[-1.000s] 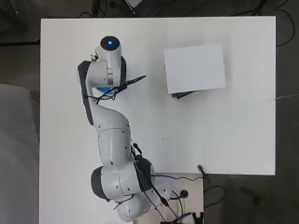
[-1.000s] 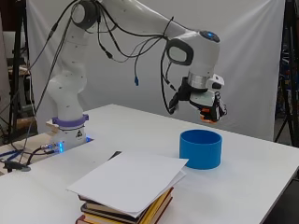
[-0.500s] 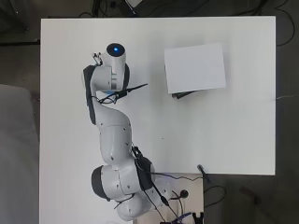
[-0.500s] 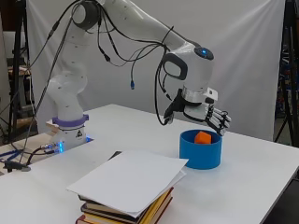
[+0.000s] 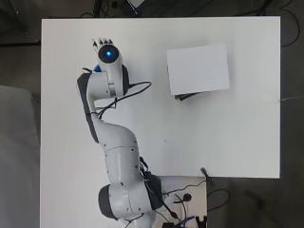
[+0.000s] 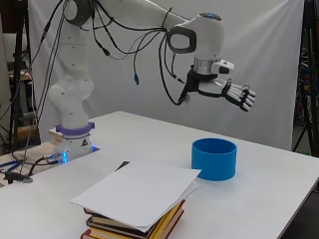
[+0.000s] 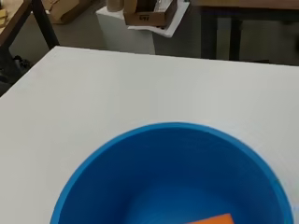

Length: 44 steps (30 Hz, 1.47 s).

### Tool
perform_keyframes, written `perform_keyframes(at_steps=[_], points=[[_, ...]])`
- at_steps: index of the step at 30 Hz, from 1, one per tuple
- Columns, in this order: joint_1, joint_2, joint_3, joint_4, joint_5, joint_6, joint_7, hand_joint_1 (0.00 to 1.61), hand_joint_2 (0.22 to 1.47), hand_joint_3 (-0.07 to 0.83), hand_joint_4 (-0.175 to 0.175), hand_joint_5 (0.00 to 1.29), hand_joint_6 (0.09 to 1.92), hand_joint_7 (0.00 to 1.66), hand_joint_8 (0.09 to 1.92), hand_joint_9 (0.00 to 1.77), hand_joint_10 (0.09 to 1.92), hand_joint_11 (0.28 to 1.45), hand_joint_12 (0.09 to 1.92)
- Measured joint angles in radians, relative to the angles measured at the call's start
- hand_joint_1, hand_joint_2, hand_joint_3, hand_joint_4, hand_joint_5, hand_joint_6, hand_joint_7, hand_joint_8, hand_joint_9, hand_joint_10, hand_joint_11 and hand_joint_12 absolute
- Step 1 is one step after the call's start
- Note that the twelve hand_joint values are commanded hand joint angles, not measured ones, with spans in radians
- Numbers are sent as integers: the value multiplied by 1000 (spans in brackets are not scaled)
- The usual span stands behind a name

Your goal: Teleoperate dual arm-hand system to pick and place objects

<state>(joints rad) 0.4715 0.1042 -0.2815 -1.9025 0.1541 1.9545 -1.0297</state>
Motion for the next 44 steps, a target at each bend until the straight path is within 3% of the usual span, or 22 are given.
perform_keyframes(at_steps=[5,11,14,15,16,17,18,19,21,23,26,27,32,33,34,35,36,38,39,41,44], points=[[-8,-76,5,68,-73,-104,40,0,855,0,94,227,87,277,87,394,87,450,87],[90,-88,-115,112,-102,-153,49,0,869,5,81,198,87,279,87,427,87,453,87],[198,-62,-250,150,-66,-184,29,64,923,6,23,160,87,268,87,441,87,446,87],[256,-41,-321,155,-48,-196,16,80,954,7,13,180,87,362,87,569,87,480,87],[324,-17,-410,159,-26,-210,0,138,1028,-35,30,381,87,550,503,765,489,611,258],[408,10,-524,163,-2,-226,-18,167,1079,-37,3,385,87,713,1099,969,1079,711,815],[486,32,-637,164,15,-237,-30,174,1101,-28,-30,326,87,810,1498,1092,1477,754,1266],[566,48,-760,164,22,-242,-35,172,1107,-21,-52,275,87,853,1721,1141,1700,765,1542],[705,54,-1003,166,11,-251,-27,164,1104,-9,-46,222,87,773,1889,1047,1872,696,1718],[808,40,-1229,163,-4,-268,-28,164,1103,-3,-17,183,87,668,1638,875,1700,581,1536],[927,38,-1500,155,32,-285,-69,153,1079,-1,6,166,87,740,826,823,1298,556,1109],[968,55,-1556,154,52,-290,-80,154,1059,-1,10,164,87,785,629,819,1247,569,1003],[1206,237,-1652,157,102,-306,-110,178,1008,0,5,184,87,779,737,793,1589,549,1166],[1238,270,-1652,160,109,-308,-116,183,1006,0,2,185,87,787,617,782,1637,543,1202],[1256,292,-1651,163,115,-311,-123,186,1004,0,0,183,87,780,421,759,1585,541,1114],[1261,301,-1650,166,124,-315,-131,188,1003,0,-4,181,87,759,247,746,1436,559,926],[1259,300,-1649,168,135,-318,-139,186,1002,0,-9,175,87,703,135,758,1170,586,682],[1243,275,-1645,172,147,-324,-152,174,999,0,-11,168,87,518,87,763,526,601,237],[1235,260,-1643,175,148,-326,-157,170,998,0,-10,165,87,449,87,759,298,590,122],[1223,234,-1627,184,138,-334,-161,169,1001,2,-19,142,87,300,87,517,87,487,87],[1193,212,-1583,202,128,-347,-160,176,1009,4,-30,130,87,215,87,354,87,426,87]])
